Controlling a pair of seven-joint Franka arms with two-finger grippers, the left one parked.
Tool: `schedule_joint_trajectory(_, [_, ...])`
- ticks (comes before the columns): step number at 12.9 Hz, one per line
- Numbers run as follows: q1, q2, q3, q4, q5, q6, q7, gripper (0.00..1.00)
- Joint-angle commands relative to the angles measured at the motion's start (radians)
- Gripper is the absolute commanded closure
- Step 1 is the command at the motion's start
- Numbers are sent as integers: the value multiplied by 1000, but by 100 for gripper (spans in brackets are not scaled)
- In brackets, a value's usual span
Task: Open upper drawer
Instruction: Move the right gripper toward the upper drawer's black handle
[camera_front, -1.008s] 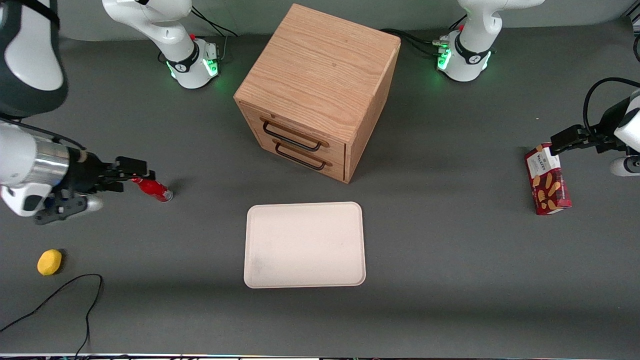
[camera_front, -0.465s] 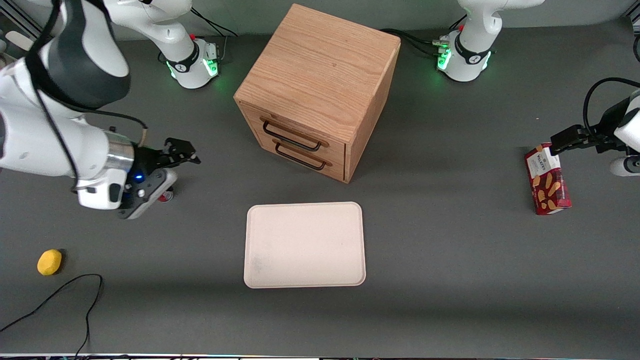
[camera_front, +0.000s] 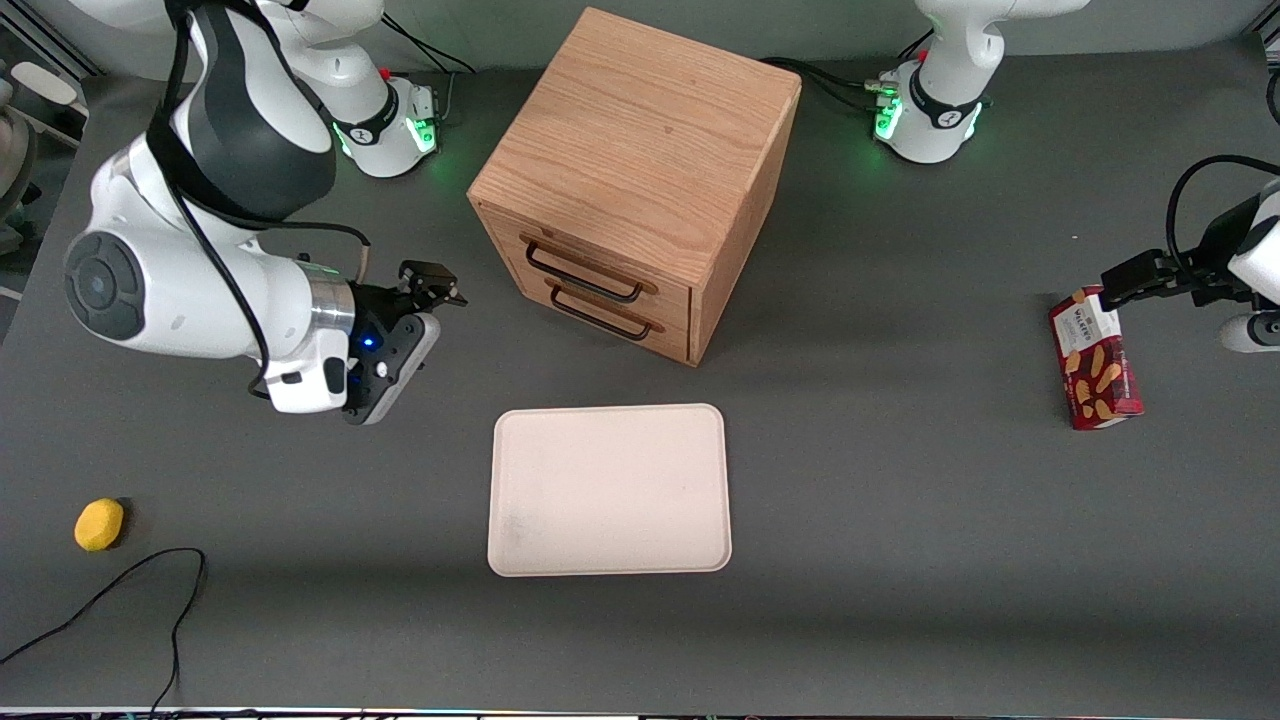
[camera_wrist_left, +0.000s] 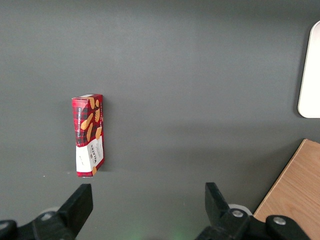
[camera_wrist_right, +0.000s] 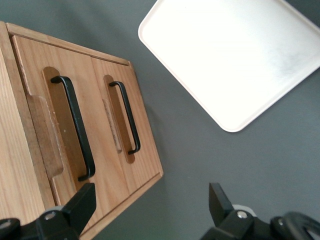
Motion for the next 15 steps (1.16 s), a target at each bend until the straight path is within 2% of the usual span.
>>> schedule_joint_trajectory(1, [23,59,5,47,34,-3,19,0])
schedule_joint_trajectory(7, [121,91,6,53,20,-3,26,0])
schedule_joint_trajectory(15, [182,110,5,12,12,26,52,0])
